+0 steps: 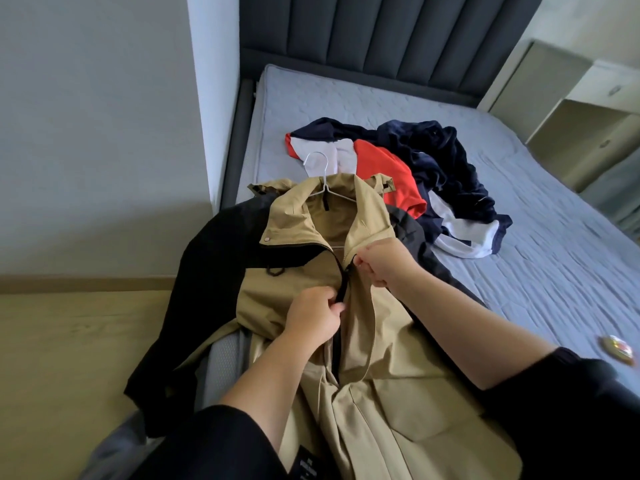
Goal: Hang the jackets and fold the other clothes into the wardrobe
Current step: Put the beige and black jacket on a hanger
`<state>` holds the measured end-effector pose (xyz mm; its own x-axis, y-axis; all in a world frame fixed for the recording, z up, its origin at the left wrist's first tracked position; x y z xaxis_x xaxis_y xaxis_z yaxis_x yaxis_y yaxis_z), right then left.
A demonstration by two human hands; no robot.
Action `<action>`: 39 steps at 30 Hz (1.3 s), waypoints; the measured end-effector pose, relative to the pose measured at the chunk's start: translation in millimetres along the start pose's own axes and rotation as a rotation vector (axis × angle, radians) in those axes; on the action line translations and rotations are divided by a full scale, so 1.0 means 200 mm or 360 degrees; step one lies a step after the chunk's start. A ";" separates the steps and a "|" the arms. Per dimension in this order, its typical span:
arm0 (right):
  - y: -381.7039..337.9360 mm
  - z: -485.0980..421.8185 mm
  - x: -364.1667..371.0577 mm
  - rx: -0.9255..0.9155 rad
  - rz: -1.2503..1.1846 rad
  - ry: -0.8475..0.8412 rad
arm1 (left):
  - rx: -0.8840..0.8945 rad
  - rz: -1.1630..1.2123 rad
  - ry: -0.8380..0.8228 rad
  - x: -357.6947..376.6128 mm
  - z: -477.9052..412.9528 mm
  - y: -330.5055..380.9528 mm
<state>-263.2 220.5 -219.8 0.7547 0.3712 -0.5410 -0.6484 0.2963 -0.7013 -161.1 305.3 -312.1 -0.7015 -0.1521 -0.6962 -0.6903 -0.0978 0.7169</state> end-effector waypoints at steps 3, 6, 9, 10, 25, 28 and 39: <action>-0.05 -0.06 -0.03 0.0002 -0.0145 0.0103 | -0.0092 0.0042 -0.0054 0.03 0.02 -0.06; -0.06 -0.10 0.00 -0.0044 -0.0370 0.0263 | -0.0239 0.0028 -0.0082 0.05 0.07 -0.17; -0.11 -0.09 -0.03 -0.0264 -0.0478 0.0560 | -0.0358 -0.0082 -0.0271 0.10 0.12 -0.26; -0.16 -0.08 -0.05 -0.0367 -0.0423 0.0564 | -0.0390 -0.0115 -0.0306 0.11 0.13 -0.27; -0.24 0.28 0.05 -0.0858 0.0170 -0.0058 | 0.0093 0.0055 0.0713 -0.28 -0.10 0.08; -0.26 0.31 0.03 -0.0882 0.0118 -0.0026 | 0.0170 -0.0081 0.0694 -0.27 -0.09 0.09; -0.30 0.26 0.03 -0.0846 -0.0201 0.0104 | 0.0054 -0.0020 0.0522 -0.22 -0.04 -0.07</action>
<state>-225.1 251.1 -157.0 0.8389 0.3012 -0.4533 -0.4253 -0.1568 -0.8914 -119.7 306.2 -291.1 -0.6022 -0.4604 -0.6522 -0.7081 -0.0694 0.7027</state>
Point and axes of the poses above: each hand's wrist, its own z-axis away from the middle knuckle, its own x-axis out of the palm, y = z × x, the point moved 3 cm from there along -z, towards the middle knuckle, and after that the axes turned 8 degrees about x, right-handed, at the moved point
